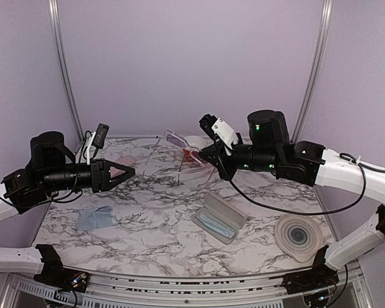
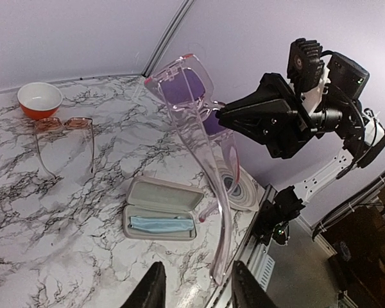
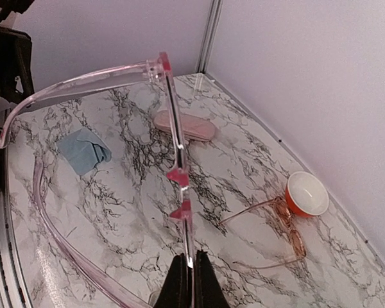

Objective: Organize the sunglasses
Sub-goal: Fold the right temple of the sunglasses on the sunglasses.

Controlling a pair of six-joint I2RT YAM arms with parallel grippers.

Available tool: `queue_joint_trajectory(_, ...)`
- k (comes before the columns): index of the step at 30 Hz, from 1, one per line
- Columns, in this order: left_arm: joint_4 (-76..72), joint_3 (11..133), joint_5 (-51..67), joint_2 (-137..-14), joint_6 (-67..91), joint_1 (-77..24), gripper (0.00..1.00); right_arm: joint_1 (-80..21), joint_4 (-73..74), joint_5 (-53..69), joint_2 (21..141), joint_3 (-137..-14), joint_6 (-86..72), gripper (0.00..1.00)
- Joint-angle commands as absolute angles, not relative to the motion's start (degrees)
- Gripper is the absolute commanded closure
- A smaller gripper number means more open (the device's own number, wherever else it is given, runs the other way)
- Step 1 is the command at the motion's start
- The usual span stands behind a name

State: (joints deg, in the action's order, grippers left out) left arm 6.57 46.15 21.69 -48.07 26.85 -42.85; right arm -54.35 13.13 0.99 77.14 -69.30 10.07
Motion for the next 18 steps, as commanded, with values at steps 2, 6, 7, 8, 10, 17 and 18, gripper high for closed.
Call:
queue_joint_trajectory(2, 5.8, 46.4, 25.6, -48.8, 28.4, -42.8, 0.70, -56.8, 10.7, -0.8, 76.0, -70.0, 11.6, 1.00)
queue_joint_trajectory(6, 4.0, 45.7, 27.1, -49.5, 29.2, -43.0, 0.70, -56.9, 10.6, -1.0, 76.0, -70.4, 11.2, 1.00)
queue_joint_trajectory(7, 3.5, 45.6, 27.5, -49.5, 29.3, -43.0, 0.70, -57.0, 10.5, -1.0, 76.0, -70.5, 11.2, 1.00)
queue_joint_trajectory(8, 3.1, 45.5, 27.9, -49.7, 29.4, -43.1, 0.70, -56.9, 10.4, -1.0, 76.0, -70.5, 11.2, 1.00)
queue_joint_trajectory(10, 2.7, 45.1, 28.3, -49.9, 29.6, -43.3, 0.69, -57.0, 10.3, -1.1, 76.1, -70.7, 11.2, 1.00)
queue_joint_trajectory(17, 2.0, 44.4, 28.4, -51.0, 29.6, -44.2, 0.69, -57.8, 10.3, -0.6, 76.7, -71.5, 11.5, 1.00)
queue_joint_trajectory(18, 1.8, 44.3, 28.3, -51.2, 29.7, -44.4, 0.69, -57.9, 10.3, -0.7, 76.8, -71.6, 11.5, 1.00)
